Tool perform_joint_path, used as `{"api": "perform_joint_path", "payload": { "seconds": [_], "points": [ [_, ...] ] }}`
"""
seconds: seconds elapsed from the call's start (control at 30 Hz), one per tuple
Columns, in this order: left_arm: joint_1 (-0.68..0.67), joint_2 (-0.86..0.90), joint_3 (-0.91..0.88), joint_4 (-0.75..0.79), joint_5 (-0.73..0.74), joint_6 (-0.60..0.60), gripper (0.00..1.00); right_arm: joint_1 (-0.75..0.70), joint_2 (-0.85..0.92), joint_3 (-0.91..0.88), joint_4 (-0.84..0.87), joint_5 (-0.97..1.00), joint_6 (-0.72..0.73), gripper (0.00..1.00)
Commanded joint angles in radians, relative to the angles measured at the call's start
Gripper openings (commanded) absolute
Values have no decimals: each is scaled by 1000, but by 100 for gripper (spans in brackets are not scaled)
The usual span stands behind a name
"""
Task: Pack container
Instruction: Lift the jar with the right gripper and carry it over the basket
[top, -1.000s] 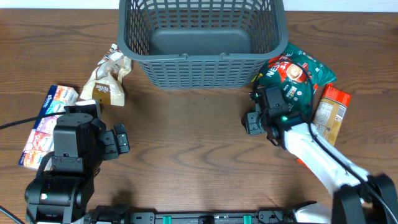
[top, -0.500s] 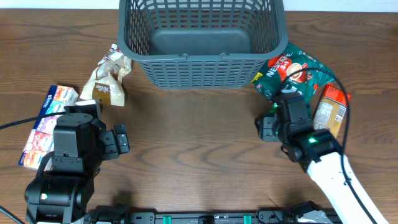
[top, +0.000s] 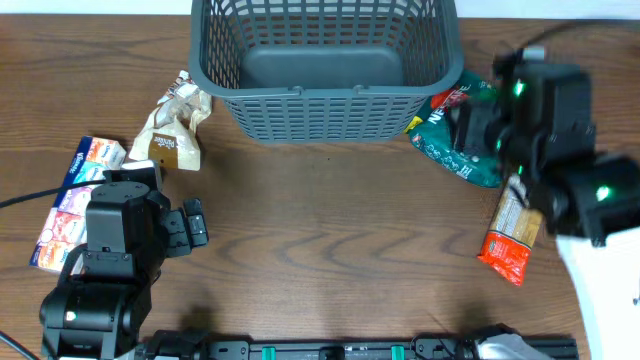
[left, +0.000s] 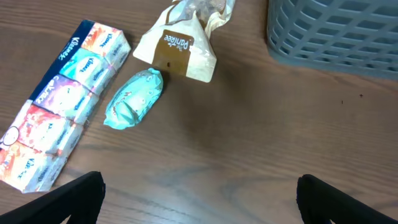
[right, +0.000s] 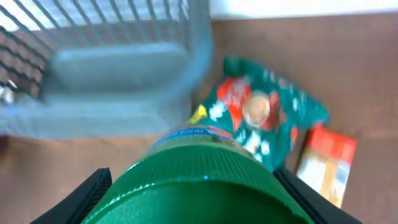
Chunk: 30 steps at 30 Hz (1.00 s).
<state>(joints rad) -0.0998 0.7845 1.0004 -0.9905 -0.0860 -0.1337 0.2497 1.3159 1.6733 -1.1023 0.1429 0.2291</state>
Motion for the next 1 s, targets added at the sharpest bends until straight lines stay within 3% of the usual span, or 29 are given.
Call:
{"api": "perform_joint_path", "payload": {
  "seconds": [0.0,0.2,0.33,0.97],
  "points": [
    [5,-2,21,-3,-13,6,99,-8,153,209,-26,-65,-78,1],
    [5,-2,21,-4,-13,6,99,-7,471,617,-134,-205,-123,1],
    [5,-2,21,-4,-13,6,99,-7,645,787,-189,-238,-126,1],
    [5,-2,21,-6,-13,5,99,-7,1008,805,-233,-254,-168,1]
  ]
}}
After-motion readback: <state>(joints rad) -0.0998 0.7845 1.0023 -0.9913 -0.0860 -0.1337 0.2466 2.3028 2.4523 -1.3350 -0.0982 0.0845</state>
